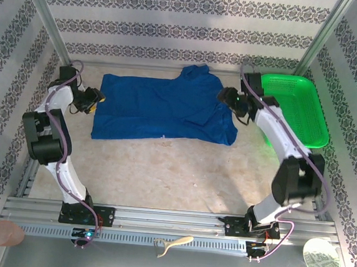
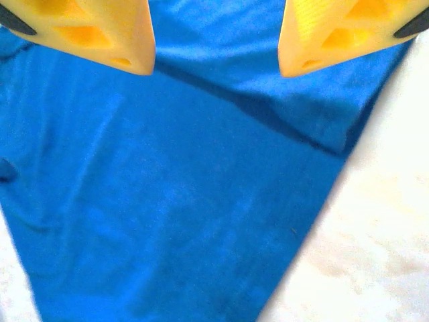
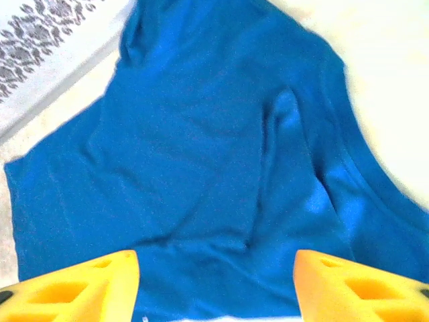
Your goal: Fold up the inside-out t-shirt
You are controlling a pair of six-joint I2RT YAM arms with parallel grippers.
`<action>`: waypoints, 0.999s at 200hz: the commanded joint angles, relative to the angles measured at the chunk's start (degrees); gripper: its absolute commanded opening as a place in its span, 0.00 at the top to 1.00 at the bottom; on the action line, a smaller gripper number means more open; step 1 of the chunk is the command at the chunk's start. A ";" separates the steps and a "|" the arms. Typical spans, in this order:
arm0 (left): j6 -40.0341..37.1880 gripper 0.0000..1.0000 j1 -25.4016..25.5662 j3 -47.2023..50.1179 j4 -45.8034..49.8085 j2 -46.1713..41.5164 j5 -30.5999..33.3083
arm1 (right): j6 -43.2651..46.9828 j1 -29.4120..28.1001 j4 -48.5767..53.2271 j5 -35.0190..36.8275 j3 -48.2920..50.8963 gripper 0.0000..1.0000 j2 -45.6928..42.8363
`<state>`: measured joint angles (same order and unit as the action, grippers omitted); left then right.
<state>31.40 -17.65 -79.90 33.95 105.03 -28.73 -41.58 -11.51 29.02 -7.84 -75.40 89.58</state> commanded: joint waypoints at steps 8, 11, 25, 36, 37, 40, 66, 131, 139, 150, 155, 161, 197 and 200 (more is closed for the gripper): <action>-0.17 0.47 1.16 10.65 -0.22 -9.02 -3.05 | 1.55 -0.52 -0.88 1.97 13.39 0.33 -5.80; 0.00 0.46 1.27 11.73 -0.81 -9.48 -3.31 | 1.73 -0.53 -1.26 1.88 14.27 0.33 -5.96; 1.12 0.46 1.78 16.24 -3.21 -11.13 -4.56 | 2.82 -0.55 -2.97 0.96 17.09 0.33 -6.22; 1.58 0.46 2.20 17.87 -4.57 -11.11 -4.95 | 3.92 -0.71 -3.29 0.42 17.50 0.33 -5.32; 1.66 0.46 2.23 17.95 -4.72 -11.05 -4.98 | 4.03 -0.71 -3.28 0.35 17.49 0.33 -5.22; 1.73 0.46 2.31 18.23 -5.04 -10.87 -5.20 | 4.25 -0.79 -3.39 0.10 17.50 0.33 -4.88; 0.79 0.46 3.21 16.45 -5.06 -7.93 -5.55 | 6.10 -1.27 -3.79 -1.04 15.96 0.32 -0.21; -0.37 0.46 3.52 12.72 -4.27 -2.24 -4.17 | 8.02 -0.55 -2.66 1.85 11.37 0.38 9.39; -0.54 0.46 3.51 12.46 -4.29 -1.48 -3.77 | 7.85 -0.20 -2.34 1.75 11.24 0.40 10.09; -0.71 0.46 3.50 12.10 -4.33 -0.42 -3.38 | 7.75 0.08 -2.12 1.85 11.58 0.46 10.44; -0.81 0.46 3.50 11.87 -4.26 0.16 -3.21 | 7.57 0.22 -2.12 1.66 11.83 0.50 10.50; -0.97 0.46 3.50 11.64 -4.17 0.75 -3.00 | 7.43 0.38 -2.12 1.47 12.33 0.57 10.31; -2.26 0.46 3.41 10.04 -2.39 3.74 -0.08 | 5.89 1.70 -0.36 1.16 16.21 1.00 7.12; -2.42 0.46 3.41 9.88 -2.03 3.84 0.28 | 5.62 1.84 -0.10 1.16 16.60 1.00 6.57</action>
<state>31.42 -14.61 -67.75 30.59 107.39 -31.62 -35.00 -10.87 26.28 -7.38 -61.69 99.31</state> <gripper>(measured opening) 0.542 0.049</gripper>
